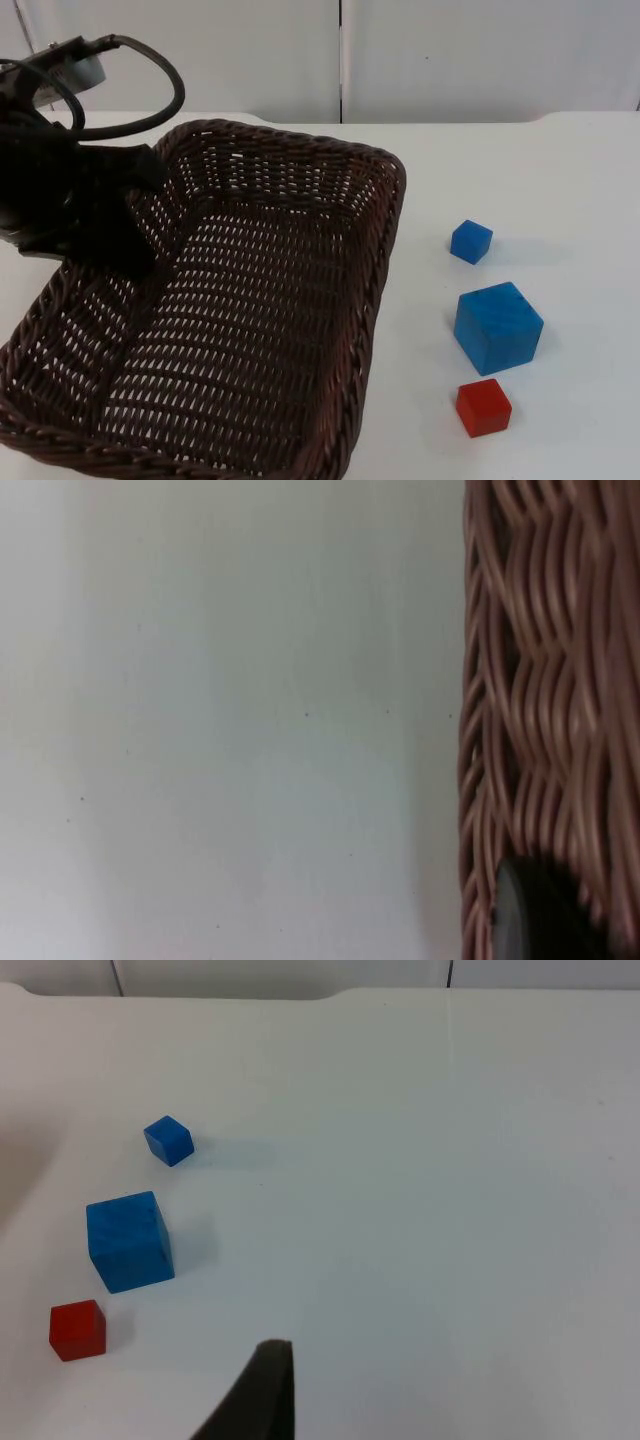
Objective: Pick up the basket with the left hand and place the largest block into the basket with the right hand.
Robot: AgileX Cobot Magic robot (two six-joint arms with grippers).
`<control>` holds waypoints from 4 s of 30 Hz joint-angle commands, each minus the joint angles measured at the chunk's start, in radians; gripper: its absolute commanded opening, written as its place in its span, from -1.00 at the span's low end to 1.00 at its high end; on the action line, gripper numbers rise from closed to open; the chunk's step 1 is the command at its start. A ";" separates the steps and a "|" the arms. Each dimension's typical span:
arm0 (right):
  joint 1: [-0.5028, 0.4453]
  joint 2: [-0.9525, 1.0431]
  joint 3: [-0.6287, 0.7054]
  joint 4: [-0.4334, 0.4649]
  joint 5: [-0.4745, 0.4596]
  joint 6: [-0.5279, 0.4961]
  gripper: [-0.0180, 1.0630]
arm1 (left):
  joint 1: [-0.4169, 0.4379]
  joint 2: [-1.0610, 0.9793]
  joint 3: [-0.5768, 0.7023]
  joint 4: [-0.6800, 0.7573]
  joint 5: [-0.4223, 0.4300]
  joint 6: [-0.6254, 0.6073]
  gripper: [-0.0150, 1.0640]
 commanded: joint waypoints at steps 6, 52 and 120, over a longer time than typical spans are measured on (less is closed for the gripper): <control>-0.005 -0.003 0.002 0.003 -0.003 0.000 0.99 | -0.002 -0.015 0.003 -0.036 0.027 -0.009 -0.97; -0.005 0.668 -0.278 -0.007 -0.226 -0.023 0.99 | -0.002 -0.015 0.003 -0.047 0.025 -0.009 -0.97; 0.543 1.629 -0.294 -0.039 -0.792 0.181 0.98 | -0.002 -0.015 0.003 -0.047 0.021 -0.009 -0.97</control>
